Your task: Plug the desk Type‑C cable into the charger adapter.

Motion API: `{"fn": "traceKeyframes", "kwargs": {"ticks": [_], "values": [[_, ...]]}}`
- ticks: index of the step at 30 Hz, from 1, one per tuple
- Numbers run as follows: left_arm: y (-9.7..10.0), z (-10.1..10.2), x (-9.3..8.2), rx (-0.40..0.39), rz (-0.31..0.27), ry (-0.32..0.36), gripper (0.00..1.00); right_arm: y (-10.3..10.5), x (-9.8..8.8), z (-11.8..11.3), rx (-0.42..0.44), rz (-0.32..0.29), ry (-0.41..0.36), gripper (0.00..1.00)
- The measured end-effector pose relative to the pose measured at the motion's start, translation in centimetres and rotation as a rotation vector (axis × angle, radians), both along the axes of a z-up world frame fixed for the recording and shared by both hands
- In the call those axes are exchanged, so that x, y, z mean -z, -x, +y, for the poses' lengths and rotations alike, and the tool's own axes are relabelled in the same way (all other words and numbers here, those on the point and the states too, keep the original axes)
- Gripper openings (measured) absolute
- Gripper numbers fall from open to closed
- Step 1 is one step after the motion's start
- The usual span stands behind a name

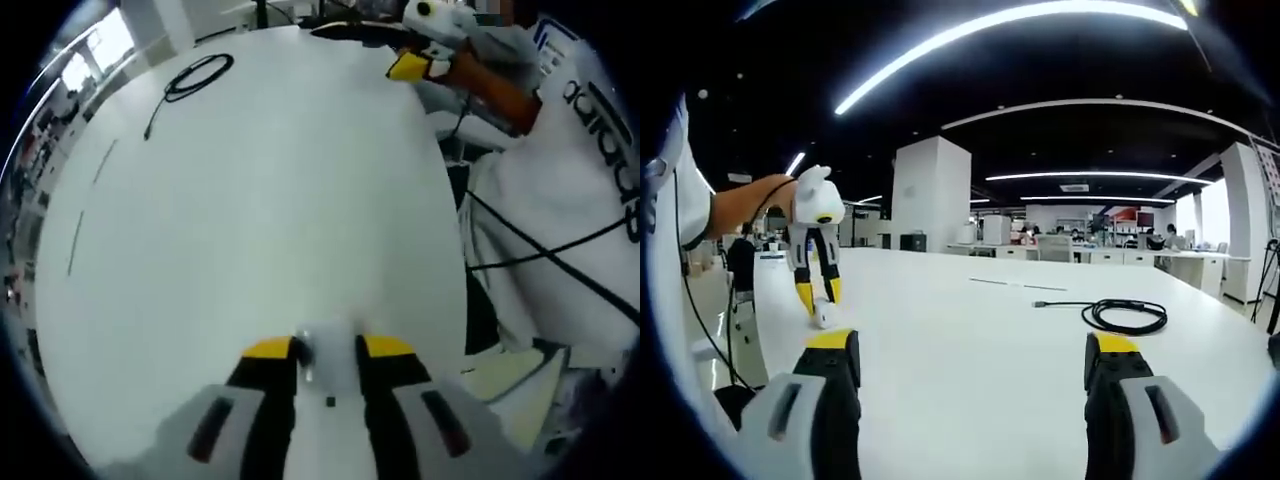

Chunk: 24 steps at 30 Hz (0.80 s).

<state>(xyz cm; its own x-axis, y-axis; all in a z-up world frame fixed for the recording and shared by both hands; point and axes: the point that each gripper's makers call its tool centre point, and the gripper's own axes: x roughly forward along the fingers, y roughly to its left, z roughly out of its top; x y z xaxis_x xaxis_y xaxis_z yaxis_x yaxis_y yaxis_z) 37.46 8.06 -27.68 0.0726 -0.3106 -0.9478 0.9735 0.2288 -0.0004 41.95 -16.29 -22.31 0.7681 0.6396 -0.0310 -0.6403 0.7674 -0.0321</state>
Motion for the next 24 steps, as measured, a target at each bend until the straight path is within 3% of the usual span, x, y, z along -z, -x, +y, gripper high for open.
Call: {"fn": "traceKeyframes", "kwargs": {"ticks": [10, 18, 20, 24], "values": [[1.5, -0.6, -0.2, 0.039, -0.009, -0.009, 0.22, 0.4, -0.3, 0.1, -0.001, -0.007, -0.003, 0.94], [1.0, -0.7, -1.7, 0.046, -0.044, 0.02, 0.26, 0.8, -0.3, 0.6, -0.01, -0.007, -0.001, 0.94], [0.9, -0.6, -2.0, 0.041, -0.049, 0.036, 0.27, 0.8, -0.3, 0.6, -0.011, -0.008, 0.0, 0.94], [0.6, -1.3, -3.0, 0.0, -0.051, 0.168, 0.28, 0.7, -0.4, 0.6, -0.018, -0.005, -0.001, 0.94]]}}
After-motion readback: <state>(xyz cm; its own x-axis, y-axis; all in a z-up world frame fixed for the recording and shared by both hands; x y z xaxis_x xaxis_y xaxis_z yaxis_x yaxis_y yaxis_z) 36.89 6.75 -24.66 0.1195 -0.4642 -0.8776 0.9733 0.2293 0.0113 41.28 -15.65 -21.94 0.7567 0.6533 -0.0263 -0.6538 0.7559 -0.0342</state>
